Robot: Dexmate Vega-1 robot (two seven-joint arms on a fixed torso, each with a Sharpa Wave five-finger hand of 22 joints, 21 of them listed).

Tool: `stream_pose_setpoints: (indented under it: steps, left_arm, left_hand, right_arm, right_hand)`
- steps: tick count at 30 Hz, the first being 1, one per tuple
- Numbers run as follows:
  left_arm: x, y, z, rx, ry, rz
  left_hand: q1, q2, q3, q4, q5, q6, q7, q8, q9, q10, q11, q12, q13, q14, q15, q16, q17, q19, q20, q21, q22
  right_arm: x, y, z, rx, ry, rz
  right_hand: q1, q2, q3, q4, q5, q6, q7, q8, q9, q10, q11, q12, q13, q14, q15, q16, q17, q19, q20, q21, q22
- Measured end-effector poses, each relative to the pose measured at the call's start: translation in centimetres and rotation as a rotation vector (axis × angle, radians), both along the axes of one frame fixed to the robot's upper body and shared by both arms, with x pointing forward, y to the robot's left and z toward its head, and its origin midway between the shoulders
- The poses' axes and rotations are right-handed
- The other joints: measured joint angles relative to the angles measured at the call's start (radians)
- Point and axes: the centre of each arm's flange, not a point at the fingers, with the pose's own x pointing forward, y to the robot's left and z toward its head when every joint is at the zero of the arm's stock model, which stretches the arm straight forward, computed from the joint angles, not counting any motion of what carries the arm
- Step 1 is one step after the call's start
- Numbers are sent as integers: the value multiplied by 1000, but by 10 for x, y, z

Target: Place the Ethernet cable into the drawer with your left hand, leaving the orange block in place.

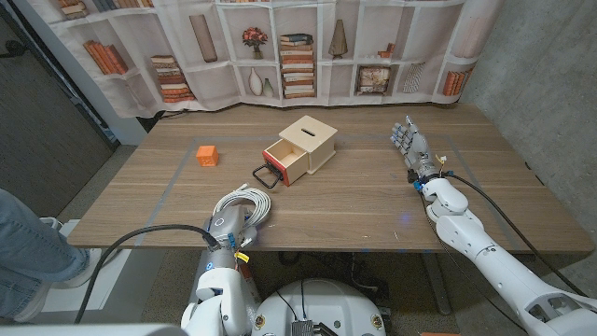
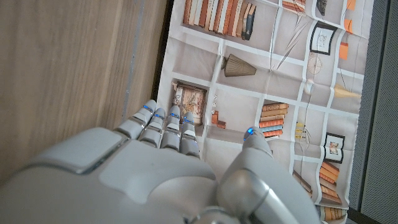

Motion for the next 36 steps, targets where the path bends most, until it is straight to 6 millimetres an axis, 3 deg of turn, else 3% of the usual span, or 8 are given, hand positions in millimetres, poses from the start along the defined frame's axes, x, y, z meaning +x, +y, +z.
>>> stream_pose_setpoints:
  steps: [25,36]
  left_arm:
    - [-4,12,15,21,-122,-23]
    - [-3,26,16,-2,-136,-15]
  left_hand:
    - [-8,8,-3,3,-3,11,-3,-8,0,14,-4,-7,0,11,-7,-8,0,0,0,0,3]
    - [-10,10,-3,3,-3,11,-3,-7,0,14,-3,-12,0,8,-9,-15,0,-12,2,-11,3]
  right_arm:
    - [4,3,3,7,1,-7]
    - [8,8,5,-3,11,-10]
  right_hand:
    - [0,0,0,0,0,0,0,0,0,2,-2,0,0,0,0,-5,0,0,0,0,0]
    - [0,0,0,0,0,0,0,0,0,4,1,0,0,0,0,-5,0,0,0,0,0]
